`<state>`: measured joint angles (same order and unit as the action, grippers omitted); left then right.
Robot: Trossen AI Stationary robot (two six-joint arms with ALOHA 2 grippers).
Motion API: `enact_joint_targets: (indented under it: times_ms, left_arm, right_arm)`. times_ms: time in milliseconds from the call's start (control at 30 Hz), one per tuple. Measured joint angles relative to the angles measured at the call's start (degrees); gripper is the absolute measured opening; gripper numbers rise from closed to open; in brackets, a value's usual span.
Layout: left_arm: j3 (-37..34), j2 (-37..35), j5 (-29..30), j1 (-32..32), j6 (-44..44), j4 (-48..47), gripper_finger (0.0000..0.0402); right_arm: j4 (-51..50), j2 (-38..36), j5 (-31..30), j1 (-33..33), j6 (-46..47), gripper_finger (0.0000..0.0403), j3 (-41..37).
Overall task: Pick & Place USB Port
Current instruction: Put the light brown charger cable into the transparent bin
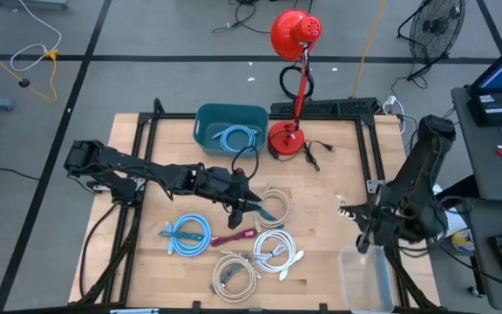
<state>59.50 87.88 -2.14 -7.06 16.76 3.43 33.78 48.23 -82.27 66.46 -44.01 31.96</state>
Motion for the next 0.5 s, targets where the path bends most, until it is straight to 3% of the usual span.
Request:
enact_joint_targets:
  times_ms: [133, 233, 400, 500]
  left_arm:
    - [-2.3, 0.0, 2.1, -0.3, 2.1, 2.8, 0.0127]
    - [-3.8, 0.0, 3.1, -0.1, 4.0, 5.5, 0.0127]
    - [-5.5, 0.0, 3.8, 0.0, 6.3, 8.9, 0.0127]
    - [-5.5, 0.0, 3.8, 0.0, 6.4, 8.8, 0.0127]
  right_arm:
    - [2.2, -8.7, 0.9, -4.9, -1.5, 0.0000, -6.5]
    - [6.5, -15.5, 6.0, -9.6, -4.5, 0.0000, -11.8]
    - [16.9, -25.4, 9.0, -16.4, -16.6, 0.0000, -17.9]
    - [18.0, -31.3, 11.1, -19.5, -20.7, 0.0000, -18.4]
